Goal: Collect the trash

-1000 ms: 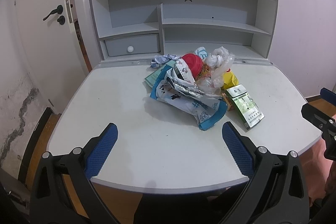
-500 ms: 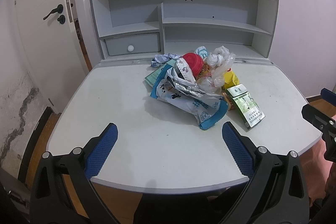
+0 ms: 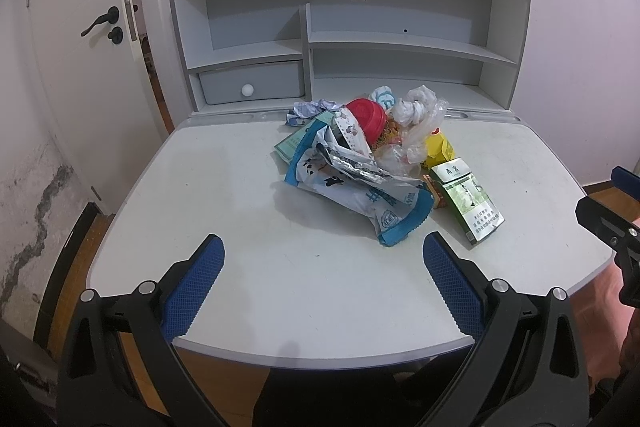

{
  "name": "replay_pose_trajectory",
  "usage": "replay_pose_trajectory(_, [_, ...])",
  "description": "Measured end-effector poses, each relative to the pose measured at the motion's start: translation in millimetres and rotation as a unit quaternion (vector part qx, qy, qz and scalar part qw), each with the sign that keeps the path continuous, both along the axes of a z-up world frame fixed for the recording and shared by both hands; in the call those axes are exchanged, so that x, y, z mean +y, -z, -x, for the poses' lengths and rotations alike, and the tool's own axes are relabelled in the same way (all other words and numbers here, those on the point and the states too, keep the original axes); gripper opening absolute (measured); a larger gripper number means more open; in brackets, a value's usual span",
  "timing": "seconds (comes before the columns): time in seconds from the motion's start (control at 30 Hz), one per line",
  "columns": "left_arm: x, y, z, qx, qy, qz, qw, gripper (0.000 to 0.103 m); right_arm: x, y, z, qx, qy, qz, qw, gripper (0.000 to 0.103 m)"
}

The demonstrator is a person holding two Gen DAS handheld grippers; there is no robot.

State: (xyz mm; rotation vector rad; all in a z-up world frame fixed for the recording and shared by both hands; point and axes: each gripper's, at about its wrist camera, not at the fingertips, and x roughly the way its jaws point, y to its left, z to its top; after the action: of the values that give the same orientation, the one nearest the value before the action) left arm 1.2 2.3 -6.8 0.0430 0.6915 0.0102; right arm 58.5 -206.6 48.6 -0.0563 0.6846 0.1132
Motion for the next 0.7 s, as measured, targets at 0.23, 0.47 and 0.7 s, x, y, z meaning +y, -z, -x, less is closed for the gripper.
replay_pose_trajectory(0.23, [-1.1, 0.7, 0.3, 0.000, 0.000, 0.000, 1.0000, 0.097, 0.2, 0.1, -0.1, -0.001, 0.000, 0.000, 1.000, 0.097])
replay_pose_trajectory(0.47, [-2.7, 3.1, -0.5, 0.003, 0.000, 0.000, 1.0000, 0.097, 0.2, 0.0, -0.1, -0.001, 0.000, 0.000, 1.000, 0.097])
replay_pose_trajectory(0.7, [-3.1, 5.0, -1.4, 0.004, 0.000, 0.000, 1.0000, 0.097, 0.2, 0.0, -0.1, -0.001, 0.000, 0.000, 1.000, 0.097])
